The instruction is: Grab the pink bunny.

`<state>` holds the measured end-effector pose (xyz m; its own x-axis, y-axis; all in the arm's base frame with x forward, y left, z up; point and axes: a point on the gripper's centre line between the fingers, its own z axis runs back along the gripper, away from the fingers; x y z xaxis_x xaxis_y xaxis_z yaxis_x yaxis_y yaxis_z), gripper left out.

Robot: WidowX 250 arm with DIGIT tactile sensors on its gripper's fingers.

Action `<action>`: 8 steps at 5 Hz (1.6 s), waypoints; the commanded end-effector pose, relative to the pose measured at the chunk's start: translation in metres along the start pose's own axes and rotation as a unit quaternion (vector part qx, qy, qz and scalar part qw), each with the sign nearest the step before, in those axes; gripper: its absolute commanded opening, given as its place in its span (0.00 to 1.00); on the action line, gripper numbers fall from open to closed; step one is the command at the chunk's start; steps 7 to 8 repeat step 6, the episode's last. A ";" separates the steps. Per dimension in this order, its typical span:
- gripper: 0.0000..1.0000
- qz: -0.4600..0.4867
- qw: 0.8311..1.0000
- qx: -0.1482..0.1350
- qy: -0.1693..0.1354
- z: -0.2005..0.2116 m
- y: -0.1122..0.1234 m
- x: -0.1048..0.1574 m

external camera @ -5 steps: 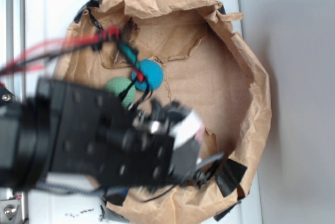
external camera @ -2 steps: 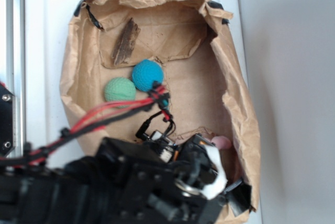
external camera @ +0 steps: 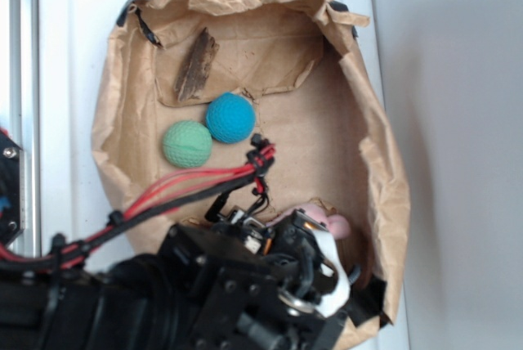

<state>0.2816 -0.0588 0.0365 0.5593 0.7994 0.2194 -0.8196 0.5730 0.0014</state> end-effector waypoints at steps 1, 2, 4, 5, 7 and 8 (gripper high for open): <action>0.00 0.007 1.000 -0.014 -0.002 0.018 0.015 0.028; 0.00 0.016 0.998 -0.003 0.057 0.059 0.031 0.064; 0.00 -0.013 0.995 -0.007 0.103 0.124 0.064 0.109; 0.00 -0.033 0.996 -0.033 0.077 0.139 0.076 0.108; 0.00 -0.057 0.997 -0.048 0.010 0.136 0.072 0.096; 0.00 -0.057 0.997 -0.048 0.010 0.136 0.072 0.096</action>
